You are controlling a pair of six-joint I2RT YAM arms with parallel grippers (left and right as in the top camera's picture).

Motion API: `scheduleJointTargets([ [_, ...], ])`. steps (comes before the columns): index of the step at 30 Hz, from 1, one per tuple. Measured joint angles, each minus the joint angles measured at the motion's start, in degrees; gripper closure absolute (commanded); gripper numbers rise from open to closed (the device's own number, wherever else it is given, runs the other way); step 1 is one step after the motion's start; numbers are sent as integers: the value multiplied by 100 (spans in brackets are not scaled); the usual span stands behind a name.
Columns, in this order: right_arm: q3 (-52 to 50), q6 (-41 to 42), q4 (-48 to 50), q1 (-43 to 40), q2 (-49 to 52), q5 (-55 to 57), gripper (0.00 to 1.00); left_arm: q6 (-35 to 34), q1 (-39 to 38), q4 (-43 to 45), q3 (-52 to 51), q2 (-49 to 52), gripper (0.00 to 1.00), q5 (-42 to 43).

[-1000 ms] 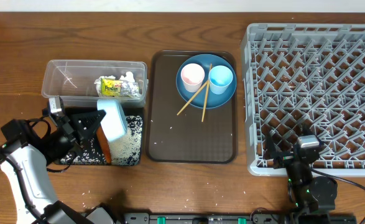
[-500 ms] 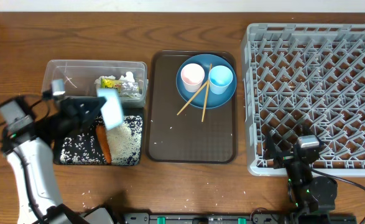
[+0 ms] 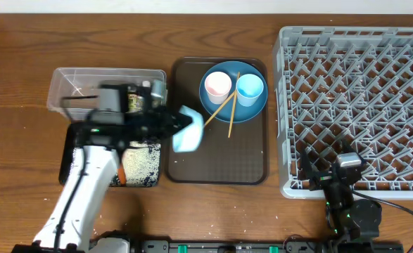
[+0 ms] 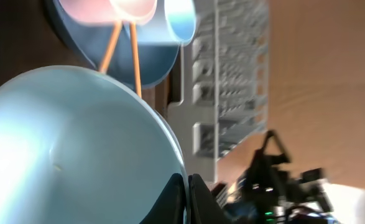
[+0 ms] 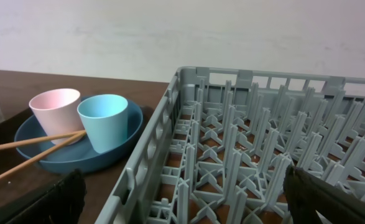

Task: Sort waste into correct bins and load items into the dishwasher rack
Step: 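Carry the emptied bowl right and set it on the brown tray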

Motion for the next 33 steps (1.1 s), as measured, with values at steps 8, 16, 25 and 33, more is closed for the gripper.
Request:
scheduleJointTargets([
  [8,0,0,0,0,0,0,1,-35,-1589,-417,0,0,94,-2205],
  [16,0,0,0,0,0,0,1,-33,-2898,-472,0,13,94,-4059],
  [25,0,0,0,0,0,0,1,-33,-3497,-468,0,389,94,-4833],
  [33,0,0,0,0,0,0,1,-33,-3543,-468,0,811,94,-4942],
])
